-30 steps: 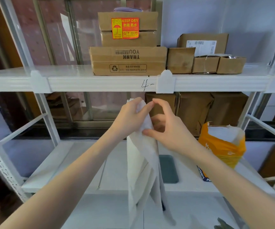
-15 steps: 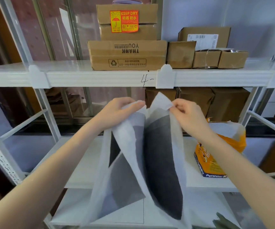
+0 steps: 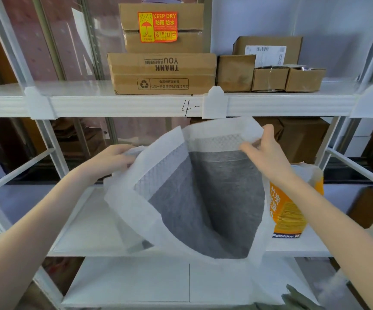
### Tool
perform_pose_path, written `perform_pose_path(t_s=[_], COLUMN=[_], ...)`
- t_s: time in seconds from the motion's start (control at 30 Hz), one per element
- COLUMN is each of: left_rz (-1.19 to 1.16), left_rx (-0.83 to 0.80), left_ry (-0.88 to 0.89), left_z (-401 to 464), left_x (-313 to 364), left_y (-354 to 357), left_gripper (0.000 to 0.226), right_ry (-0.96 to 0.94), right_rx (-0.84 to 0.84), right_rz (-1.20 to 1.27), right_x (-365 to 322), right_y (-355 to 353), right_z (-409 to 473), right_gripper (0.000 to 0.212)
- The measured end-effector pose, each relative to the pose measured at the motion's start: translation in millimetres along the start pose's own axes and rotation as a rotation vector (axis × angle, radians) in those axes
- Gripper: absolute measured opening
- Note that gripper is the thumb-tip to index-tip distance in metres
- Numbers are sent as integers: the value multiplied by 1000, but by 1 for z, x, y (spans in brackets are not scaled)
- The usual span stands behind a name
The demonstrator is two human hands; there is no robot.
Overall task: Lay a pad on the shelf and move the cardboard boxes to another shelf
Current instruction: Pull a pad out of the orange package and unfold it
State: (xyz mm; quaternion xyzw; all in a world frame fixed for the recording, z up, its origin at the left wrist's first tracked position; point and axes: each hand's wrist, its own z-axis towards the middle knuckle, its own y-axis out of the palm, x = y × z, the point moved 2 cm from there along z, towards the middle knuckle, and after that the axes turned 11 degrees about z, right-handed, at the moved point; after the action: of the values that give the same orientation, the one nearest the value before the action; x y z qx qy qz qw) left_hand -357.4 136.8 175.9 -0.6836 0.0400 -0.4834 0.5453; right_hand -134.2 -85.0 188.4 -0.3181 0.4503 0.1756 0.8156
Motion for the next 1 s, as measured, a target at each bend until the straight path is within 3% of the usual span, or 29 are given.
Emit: perform_pose_path(t_s=[0.1,0.2,0.27,0.4,0.57,0.77,1.0], left_rz=[-6,121,201,234,134,179,189], left_rx=[177,332,384,377,397,404,475], left_ry=[-78,-34,4,8,36,123,144], left_z=[-1,-3,-4,-2,2,4,0], left_x=[-9,-8,-5,-4,-2,17,20], left_y=[-4,-5,-4,0,6,8,-2], left_gripper=[40,22,25,30,13,32,17], right_ry=[-47,-55,-78,-133,-150,-160,-167], right_rx=[23,49,77,103,100,89,91], right_rz=[-129,-139,-127,-84,-66,-108,-100], right_x=[6,15,19,17,10,7,7], right_y=[-3,-7,-11,-18,-22,-22,-30], right_z=[5,9,11,10,11,14,14], right_gripper=[33,26,29,32,36,25,35])
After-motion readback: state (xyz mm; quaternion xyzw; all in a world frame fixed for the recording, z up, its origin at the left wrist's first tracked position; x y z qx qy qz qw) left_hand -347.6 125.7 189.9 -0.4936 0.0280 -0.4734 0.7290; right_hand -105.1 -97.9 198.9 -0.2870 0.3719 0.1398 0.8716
